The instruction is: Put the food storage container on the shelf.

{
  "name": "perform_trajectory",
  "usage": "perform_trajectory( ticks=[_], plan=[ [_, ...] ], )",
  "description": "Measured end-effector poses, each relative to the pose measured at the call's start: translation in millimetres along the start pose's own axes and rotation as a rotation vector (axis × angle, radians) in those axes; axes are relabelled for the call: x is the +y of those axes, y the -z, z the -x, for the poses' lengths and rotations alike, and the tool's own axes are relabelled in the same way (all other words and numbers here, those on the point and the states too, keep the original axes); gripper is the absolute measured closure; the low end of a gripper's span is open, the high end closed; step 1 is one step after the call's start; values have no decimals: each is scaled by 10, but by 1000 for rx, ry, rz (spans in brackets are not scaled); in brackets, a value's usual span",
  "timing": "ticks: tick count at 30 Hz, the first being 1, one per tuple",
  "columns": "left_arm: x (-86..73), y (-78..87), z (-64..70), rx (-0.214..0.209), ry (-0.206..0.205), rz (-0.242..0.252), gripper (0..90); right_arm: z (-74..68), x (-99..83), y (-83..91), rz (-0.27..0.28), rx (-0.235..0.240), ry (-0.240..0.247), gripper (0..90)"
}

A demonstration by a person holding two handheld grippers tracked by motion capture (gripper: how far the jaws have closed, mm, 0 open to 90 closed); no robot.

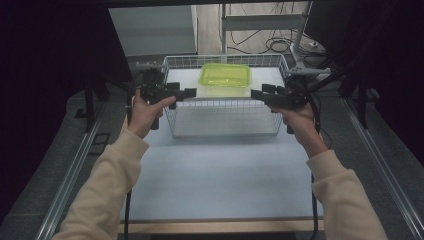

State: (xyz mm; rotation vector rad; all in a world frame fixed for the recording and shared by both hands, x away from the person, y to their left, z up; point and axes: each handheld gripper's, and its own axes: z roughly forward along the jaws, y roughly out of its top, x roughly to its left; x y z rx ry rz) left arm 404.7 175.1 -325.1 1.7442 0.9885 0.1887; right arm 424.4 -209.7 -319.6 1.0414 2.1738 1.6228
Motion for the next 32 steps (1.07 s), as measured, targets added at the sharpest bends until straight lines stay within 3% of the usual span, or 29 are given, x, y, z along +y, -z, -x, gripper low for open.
perform_trajectory(
  ticks=[4,10,13,16,22,29,32],
  plan=[
    [-344,73,136,-34,-17,-2,158,-66,-266,146,-9,38,21,390],
    [-921,65,246,-105,6,-18,178,-158,-688,295,-20,87,24,385],
    [-1211,26,311,-98,-14,-44,183,-192,-896,340,-31,108,18,384],
    [-1394,-7,340,-118,-12,-67,185,-198,-1119,348,-58,118,14,382],
    [-1574,-72,346,-105,-4,-101,187,-178,-1441,301,-104,125,19,378],
    [-1612,-91,305,-105,11,-98,192,-169,-1444,347,-72,126,32,353],
    [-1693,-121,270,-94,21,-107,192,-121,-1520,369,-81,79,48,296]
  ],
)
